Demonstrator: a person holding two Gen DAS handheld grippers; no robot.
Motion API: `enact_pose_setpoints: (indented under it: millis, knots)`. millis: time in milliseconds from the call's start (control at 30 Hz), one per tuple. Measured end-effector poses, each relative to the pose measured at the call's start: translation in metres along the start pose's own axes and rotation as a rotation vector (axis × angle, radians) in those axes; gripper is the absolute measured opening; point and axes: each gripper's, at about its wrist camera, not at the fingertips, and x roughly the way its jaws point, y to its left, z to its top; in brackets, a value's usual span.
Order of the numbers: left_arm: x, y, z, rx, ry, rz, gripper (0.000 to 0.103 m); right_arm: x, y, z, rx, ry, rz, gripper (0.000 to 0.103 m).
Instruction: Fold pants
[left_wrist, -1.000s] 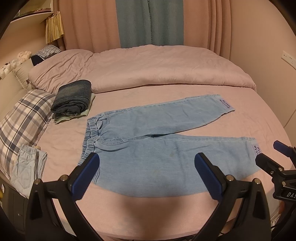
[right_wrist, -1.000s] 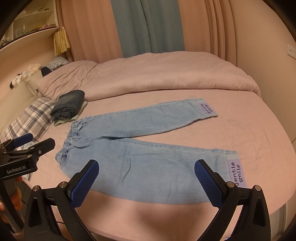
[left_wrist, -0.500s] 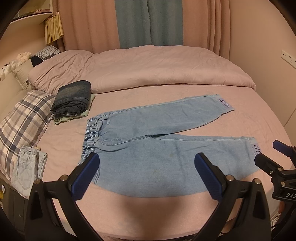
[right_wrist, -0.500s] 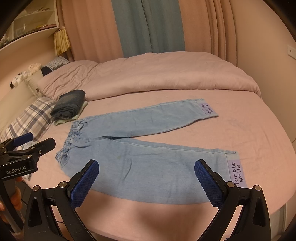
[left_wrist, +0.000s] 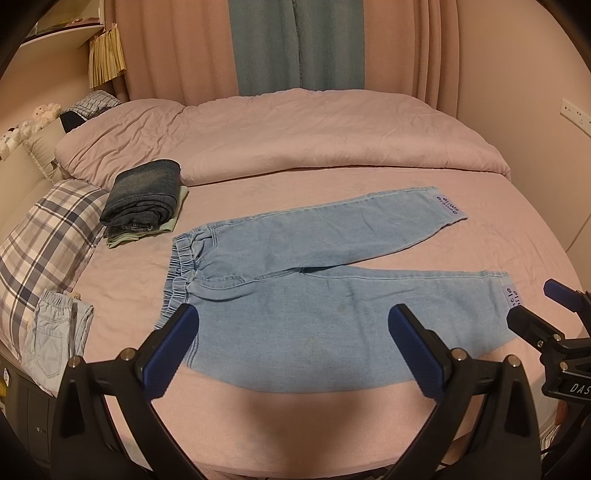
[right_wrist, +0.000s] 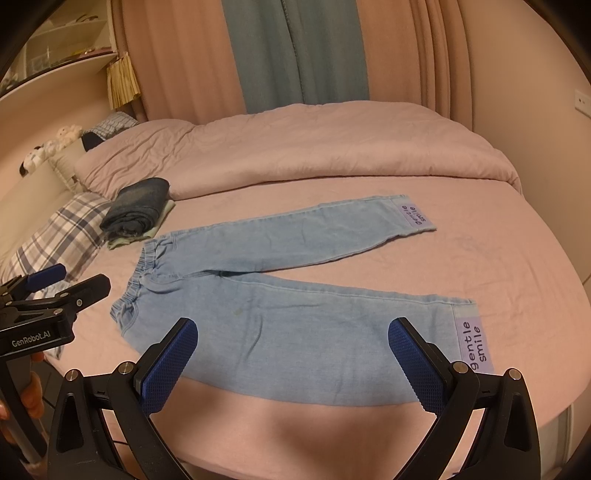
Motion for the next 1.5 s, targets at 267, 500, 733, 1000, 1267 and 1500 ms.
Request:
enact_pose_setpoints:
  millis: [267, 500, 733, 1000, 1267, 1500]
  knots:
    - [0.001, -0.002, 0.000, 0.000, 0.001, -0.002, 0.103, 0.000, 0.000, 0.000, 0.000, 0.001, 0.001, 0.103]
    - [0.001, -0.002, 0.000, 0.001, 0.000, -0.001, 0.103, 0.000, 0.000, -0.001, 0.000, 0.000, 0.001, 0.103]
    - [0.002, -0.003, -0.001, -0.001, 0.003, -0.005, 0.103, 0.000, 0.000, -0.001, 0.001, 0.000, -0.003, 0.103]
    - [0.003, -0.003, -0.004, -0.002, 0.008, -0.010, 0.103, 0.001, 0.001, -0.003, 0.000, 0.005, -0.004, 0.103]
    - [0.008, 0.003, -0.009, -0.033, 0.003, -0.071, 0.103, 0.003, 0.001, -0.003, -0.011, 0.001, 0.021, 0.103]
    - [0.054, 0.063, -0.046, -0.354, 0.054, -0.304, 0.103, 0.024, 0.043, -0.027, -0.242, -0.022, 0.037, 0.103]
